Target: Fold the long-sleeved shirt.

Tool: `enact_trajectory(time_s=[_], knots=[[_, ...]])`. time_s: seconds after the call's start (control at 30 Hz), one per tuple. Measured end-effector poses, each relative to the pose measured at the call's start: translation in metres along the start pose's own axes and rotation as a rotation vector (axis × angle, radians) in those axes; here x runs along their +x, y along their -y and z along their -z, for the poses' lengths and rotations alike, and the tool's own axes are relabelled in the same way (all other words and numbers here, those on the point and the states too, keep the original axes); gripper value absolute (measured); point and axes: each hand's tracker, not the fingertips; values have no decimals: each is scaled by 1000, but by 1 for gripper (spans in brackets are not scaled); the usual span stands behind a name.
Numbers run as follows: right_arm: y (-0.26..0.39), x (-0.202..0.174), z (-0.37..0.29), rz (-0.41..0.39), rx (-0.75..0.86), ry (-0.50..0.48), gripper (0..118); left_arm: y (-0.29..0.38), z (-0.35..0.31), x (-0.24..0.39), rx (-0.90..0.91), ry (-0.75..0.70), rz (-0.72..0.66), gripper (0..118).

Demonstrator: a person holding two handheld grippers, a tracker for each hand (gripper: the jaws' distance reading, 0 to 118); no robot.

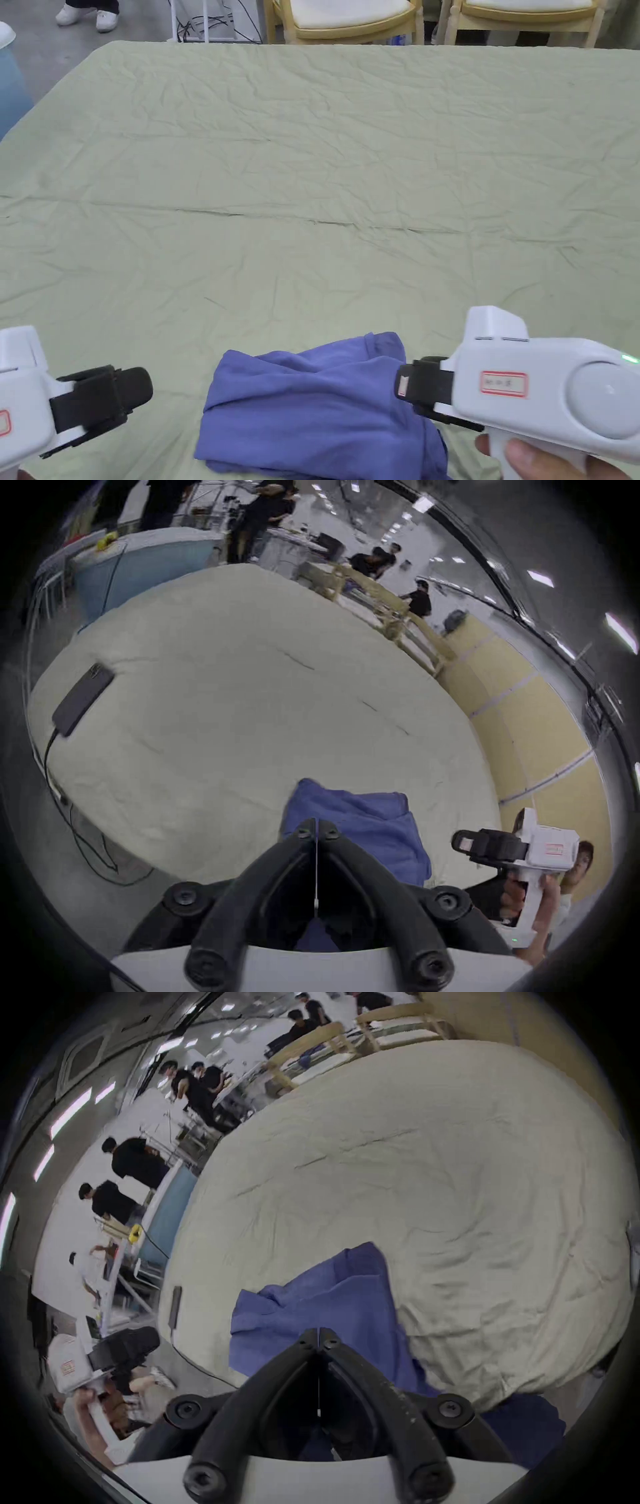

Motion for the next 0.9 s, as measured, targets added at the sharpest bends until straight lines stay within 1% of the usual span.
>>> enact_trajectory(time_s=[0.07, 0.13, 0.17, 0.23, 0.27, 0.3, 0.33, 0.37, 0.43, 0.47, 0.5, 0.53, 0.57, 0.6, 0.63, 0.67, 0.73, 0.77, 0.8, 0.83, 0.87, 0.9], knots=[[-1, -10, 24, -11, -37, 64, 2, 6, 2, -7, -15, 4, -32, 0], [2, -8, 52, 19, -120, 116, 2, 13, 8, -10, -36, 8, -49, 0], [5, -4, 69, 38, -169, 156, 3, 3, 17, -33, -50, 8, -52, 0], [18, 7, 102, 12, -243, 276, 3, 4, 22, -32, -64, 13, -48, 0], [25, 12, 112, -38, -216, 272, 3, 3, 24, -31, -67, 22, -45, 0], [28, 12, 112, -70, -154, 248, 3, 1, 25, -26, -71, 31, -41, 0], [29, 8, 108, -91, -146, 259, 3, -1, 28, -25, -74, 40, -40, 0], [27, 2, 102, -93, -159, 264, 3, -3, 31, -24, -78, 46, -38, 0], [28, 0, 102, -136, -149, 283, 3, -7, 39, -22, -87, 65, -28, 0], [30, -1, 101, -132, -151, 278, 3, -10, 45, -22, -99, 83, -21, 4], [30, 1, 102, -125, -149, 274, 3, -11, 52, -22, -115, 118, -17, 16], [29, 3, 100, -106, -147, 263, 3, -13, 62, -22, -134, 140, -5, 61], [28, 4, 99, -94, -149, 253, 3, -13, 75, -20, -138, 153, 3, 104], [27, 6, 98, -84, -152, 241, 3, -13, 91, -20, -144, 147, 8, 118], [27, 9, 98, -68, -154, 223, 3, -11, 107, -22, -175, 144, 13, 110], [26, 13, 98, -39, -155, 200, 3, -10, 123, -24, -170, 176, -23, 107], [26, 21, 96, 7, -156, 164, 3, -4, 148, -21, -250, 64, -5, 108], [26, 24, 96, 14, -155, 152, 3, 0, 161, -20, -280, 62, 6, 107], [26, 26, 95, 19, -153, 143, 3, 4, 173, -21, -295, 93, 11, 104], [27, 27, 95, 17, -150, 138, 3, 6, 189, -28, -321, 125, 14, 96], [28, 32, 99, 10, -149, 134, 3, 10, 199, -27, -342, 142, 3, 95], [27, 31, 99, 4, -147, 132, 3, 14, 205, -24, -330, 127, 7, 94]])
